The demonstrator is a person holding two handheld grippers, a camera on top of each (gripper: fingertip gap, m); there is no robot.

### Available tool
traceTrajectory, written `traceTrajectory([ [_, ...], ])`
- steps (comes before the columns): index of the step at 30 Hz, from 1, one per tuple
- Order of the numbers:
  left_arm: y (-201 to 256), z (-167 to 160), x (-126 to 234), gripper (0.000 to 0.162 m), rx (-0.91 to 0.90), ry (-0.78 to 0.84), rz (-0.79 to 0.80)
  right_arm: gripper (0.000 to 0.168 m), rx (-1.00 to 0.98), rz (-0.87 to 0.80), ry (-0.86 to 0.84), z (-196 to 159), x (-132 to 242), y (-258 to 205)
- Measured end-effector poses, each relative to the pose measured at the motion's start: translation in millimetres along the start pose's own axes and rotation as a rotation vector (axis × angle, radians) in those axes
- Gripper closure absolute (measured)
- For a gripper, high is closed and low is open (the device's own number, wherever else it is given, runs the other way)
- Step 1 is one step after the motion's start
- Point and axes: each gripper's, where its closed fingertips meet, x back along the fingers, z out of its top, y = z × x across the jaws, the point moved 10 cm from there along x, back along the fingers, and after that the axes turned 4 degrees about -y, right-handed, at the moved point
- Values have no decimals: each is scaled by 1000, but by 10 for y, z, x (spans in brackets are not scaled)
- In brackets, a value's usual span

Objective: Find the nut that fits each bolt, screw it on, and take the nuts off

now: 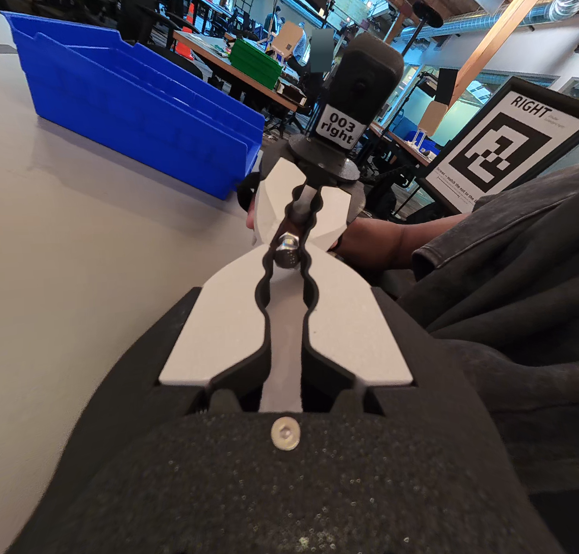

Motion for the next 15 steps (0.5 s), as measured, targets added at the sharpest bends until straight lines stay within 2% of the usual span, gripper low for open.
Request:
traceTrajectory([
  [4, -10, 4, -9, 147, 19, 10, -6, 152, 31, -21, -16, -2, 3, -3],
  [7, 13, 47, 28, 147, 14, 60, -1, 147, -19, -2, 48, -28, 42, 22],
  [11, 51, 105, 143, 148, -35, 132, 26, 118, -378, 217, 104, -99, -13, 112],
  [13, 50, 109, 153, 148, -33, 149, 10, 115, -524, 363, 190, -113, -58, 117],
  [15, 36, 87, 136, 148, -40, 139, 12, 117, -587, 423, 270, -104, -68, 131],
])
